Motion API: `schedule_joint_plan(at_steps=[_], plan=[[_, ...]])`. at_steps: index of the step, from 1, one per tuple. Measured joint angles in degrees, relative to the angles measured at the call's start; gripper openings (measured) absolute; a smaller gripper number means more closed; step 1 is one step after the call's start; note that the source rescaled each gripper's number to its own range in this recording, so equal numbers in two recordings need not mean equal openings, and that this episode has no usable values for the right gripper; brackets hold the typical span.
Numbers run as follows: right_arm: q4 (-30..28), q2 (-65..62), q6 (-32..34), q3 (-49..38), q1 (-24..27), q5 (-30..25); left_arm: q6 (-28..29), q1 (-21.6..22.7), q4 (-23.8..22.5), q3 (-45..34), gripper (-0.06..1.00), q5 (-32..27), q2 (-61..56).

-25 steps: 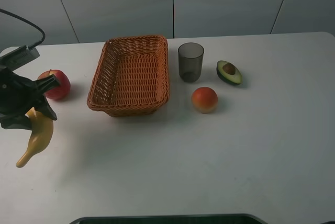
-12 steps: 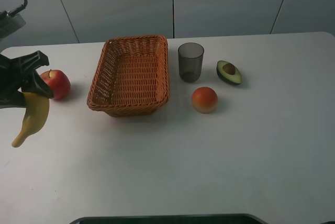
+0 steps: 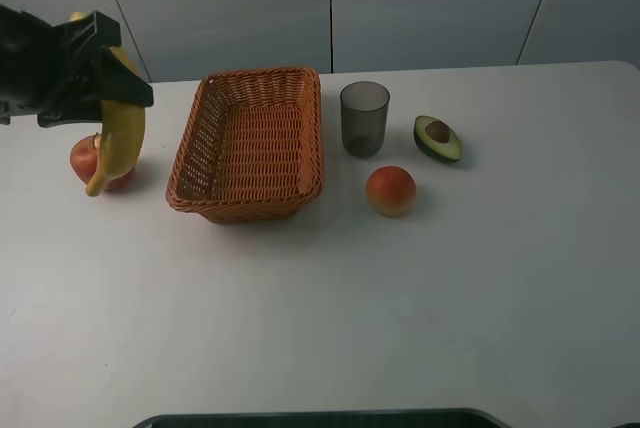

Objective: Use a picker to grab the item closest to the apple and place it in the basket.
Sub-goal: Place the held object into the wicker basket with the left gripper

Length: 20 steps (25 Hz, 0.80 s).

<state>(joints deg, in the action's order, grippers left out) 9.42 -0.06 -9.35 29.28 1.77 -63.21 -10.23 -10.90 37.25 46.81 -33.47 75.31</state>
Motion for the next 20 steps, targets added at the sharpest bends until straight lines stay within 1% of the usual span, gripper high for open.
schedule_joint_plan(at_steps=[6,10,16,20], plan=[[0.0,0.0,0.0,0.0,0.0,0.0,-4.1,-7.6,0.2,5.9,0.01,4.6,4.5],[0.0,0.0,0.0,0.0,0.0,0.0,-4.9,-10.4,1.1,9.5,0.01,7.3,9.1],[0.0,0.0,0.0,0.0,0.0,0.0,-4.9,-10.9,2.6,13.0,0.01,11.0,17.9],[0.0,0.0,0.0,0.0,0.0,0.0,-4.9,-10.9,4.3,15.2,0.01,12.0,23.8]])
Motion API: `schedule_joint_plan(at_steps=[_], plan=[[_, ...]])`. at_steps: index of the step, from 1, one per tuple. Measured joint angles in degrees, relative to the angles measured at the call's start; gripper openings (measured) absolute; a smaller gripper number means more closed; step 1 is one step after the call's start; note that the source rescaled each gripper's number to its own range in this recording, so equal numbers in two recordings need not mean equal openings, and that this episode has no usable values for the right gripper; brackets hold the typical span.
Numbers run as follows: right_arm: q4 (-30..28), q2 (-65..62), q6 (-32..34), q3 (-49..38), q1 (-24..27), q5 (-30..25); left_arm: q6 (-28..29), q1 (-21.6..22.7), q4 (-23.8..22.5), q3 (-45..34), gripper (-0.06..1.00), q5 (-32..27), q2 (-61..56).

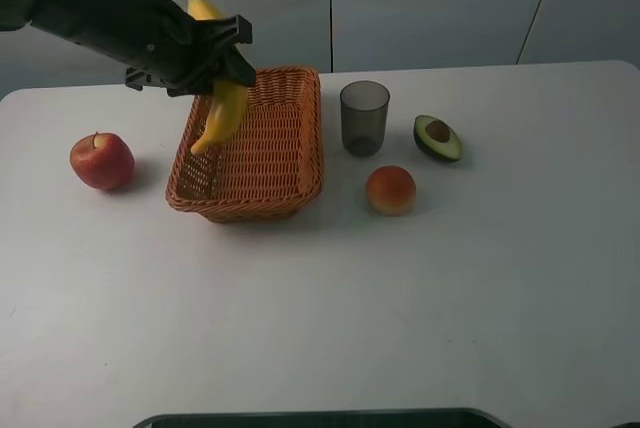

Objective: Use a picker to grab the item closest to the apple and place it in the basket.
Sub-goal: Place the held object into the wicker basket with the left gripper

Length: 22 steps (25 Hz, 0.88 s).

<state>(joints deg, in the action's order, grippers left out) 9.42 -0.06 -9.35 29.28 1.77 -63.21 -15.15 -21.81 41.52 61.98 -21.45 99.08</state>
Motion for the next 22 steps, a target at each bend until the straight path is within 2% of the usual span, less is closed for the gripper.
schedule_joint_plan(at_steps=[3,10,11,12,13,16,17,18,22], plan=[[0.0,0.0,0.0,0.0,0.0,0.0,-0.1,0.0,1.8,1.0,0.01,0.4,3.2],[0.0,0.0,0.0,0.0,0.0,0.0,-0.3,0.0,2.9,1.6,0.01,2.5,7.1],[0.0,0.0,0.0,0.0,0.0,0.0,-0.5,0.0,3.1,1.6,0.05,2.5,7.3],[0.0,0.0,0.0,0.0,0.0,0.0,-0.7,0.0,3.2,1.6,0.15,2.5,7.3],[0.0,0.0,0.0,0.0,0.0,0.0,-1.0,0.0,3.3,1.6,0.3,2.5,7.3],[0.0,0.0,0.0,0.0,0.0,0.0,-1.3,0.0,3.5,1.6,0.86,2.6,7.3],[0.0,0.0,0.0,0.0,0.0,0.0,-1.3,0.0,3.6,1.6,0.93,2.6,7.3],[0.0,0.0,0.0,0.0,0.0,0.0,-1.3,0.0,3.6,1.6,0.96,2.5,7.3],[0.0,0.0,0.0,0.0,0.0,0.0,-1.3,0.0,3.7,1.6,0.99,1.8,7.3]])
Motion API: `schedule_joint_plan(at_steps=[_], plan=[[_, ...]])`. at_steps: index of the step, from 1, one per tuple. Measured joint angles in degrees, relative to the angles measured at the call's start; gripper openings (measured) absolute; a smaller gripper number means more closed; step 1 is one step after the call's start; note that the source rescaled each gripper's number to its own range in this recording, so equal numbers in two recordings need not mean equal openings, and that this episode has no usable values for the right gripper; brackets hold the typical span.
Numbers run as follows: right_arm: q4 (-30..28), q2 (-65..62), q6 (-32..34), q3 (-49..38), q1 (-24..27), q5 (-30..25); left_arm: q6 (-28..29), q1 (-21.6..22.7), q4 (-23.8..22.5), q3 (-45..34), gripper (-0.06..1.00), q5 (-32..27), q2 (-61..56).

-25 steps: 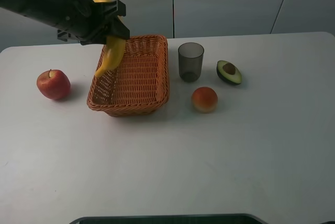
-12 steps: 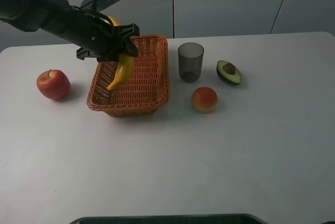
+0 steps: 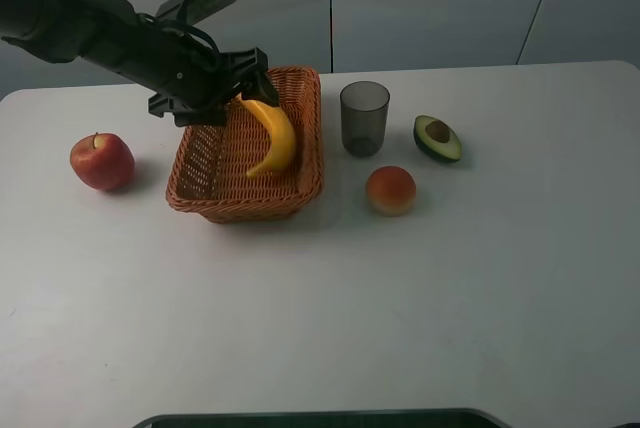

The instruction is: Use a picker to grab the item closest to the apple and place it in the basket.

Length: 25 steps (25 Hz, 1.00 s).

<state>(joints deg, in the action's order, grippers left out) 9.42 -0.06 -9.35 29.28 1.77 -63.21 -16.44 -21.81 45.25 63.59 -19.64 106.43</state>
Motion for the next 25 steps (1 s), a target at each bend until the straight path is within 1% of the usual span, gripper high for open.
schedule_joint_plan(at_steps=[6,8,10,12,15,17,19,21,25], plan=[[0.0,0.0,0.0,0.0,0.0,0.0,0.0,0.0,-0.5,0.0,0.99,-2.0,-1.0],[0.0,0.0,0.0,0.0,0.0,0.0,0.0,0.0,-1.6,0.0,0.99,-2.1,-2.5],[0.0,0.0,0.0,0.0,0.0,0.0,0.9,0.0,-3.8,0.0,0.99,-2.3,-4.2],[0.0,0.0,0.0,0.0,0.0,0.0,3.9,0.0,-8.7,0.0,0.99,-2.7,-6.3],[0.0,0.0,0.0,0.0,0.0,0.0,11.3,0.0,-19.0,0.1,0.99,-4.3,-9.1],[0.0,0.0,0.0,0.0,0.0,0.0,16.0,0.6,-25.9,0.1,0.99,-7.0,-10.8],[0.0,0.0,0.0,0.0,0.0,0.0,18.8,1.8,-31.0,0.1,0.99,-9.9,-12.6],[0.0,0.0,0.0,0.0,0.0,0.0,20.1,3.4,-34.6,0.1,0.99,-13.0,-14.5],[0.0,0.0,0.0,0.0,0.0,0.0,20.9,7.1,-38.8,0.1,0.99,-18.1,-19.9]])
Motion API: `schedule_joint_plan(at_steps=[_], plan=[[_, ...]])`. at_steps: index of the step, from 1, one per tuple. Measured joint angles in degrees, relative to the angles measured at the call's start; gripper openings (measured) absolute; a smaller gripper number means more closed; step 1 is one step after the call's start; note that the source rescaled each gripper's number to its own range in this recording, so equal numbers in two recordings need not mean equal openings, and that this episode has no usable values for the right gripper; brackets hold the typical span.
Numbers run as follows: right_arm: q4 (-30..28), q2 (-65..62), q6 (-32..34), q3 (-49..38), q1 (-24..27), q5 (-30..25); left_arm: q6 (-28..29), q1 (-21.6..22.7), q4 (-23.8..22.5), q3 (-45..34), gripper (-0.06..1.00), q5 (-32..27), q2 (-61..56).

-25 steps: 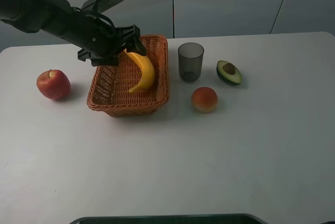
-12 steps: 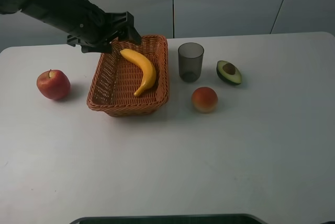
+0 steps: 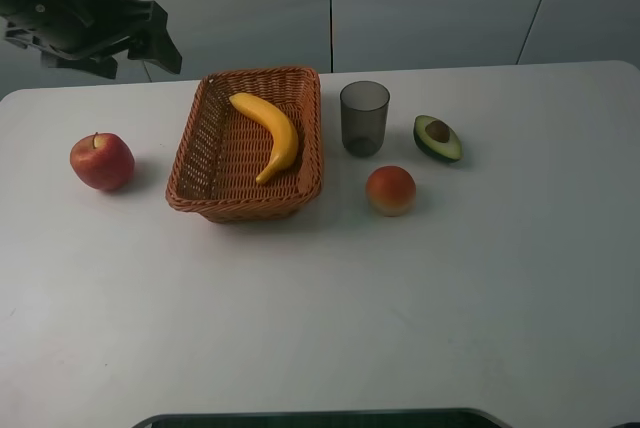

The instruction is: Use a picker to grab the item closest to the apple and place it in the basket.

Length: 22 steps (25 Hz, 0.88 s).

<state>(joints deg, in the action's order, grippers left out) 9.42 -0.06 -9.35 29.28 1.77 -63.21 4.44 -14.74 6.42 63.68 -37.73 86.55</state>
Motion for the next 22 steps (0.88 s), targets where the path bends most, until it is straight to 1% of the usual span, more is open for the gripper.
schedule_joint_plan(at_steps=[4,6,10,22], plan=[[0.0,0.0,0.0,0.0,0.0,0.0,0.1,3.9,-2.0,-1.0,0.99,-2.8,-7.4],[0.0,0.0,0.0,0.0,0.0,0.0,0.2,4.9,-3.5,-2.3,0.99,-4.7,-11.5],[0.0,0.0,0.0,0.0,0.0,0.0,2.5,5.2,-7.4,-4.7,0.99,-8.8,-20.3],[0.0,0.0,0.0,0.0,0.0,0.0,3.0,5.2,-9.2,-16.3,0.99,-18.3,-51.2]])
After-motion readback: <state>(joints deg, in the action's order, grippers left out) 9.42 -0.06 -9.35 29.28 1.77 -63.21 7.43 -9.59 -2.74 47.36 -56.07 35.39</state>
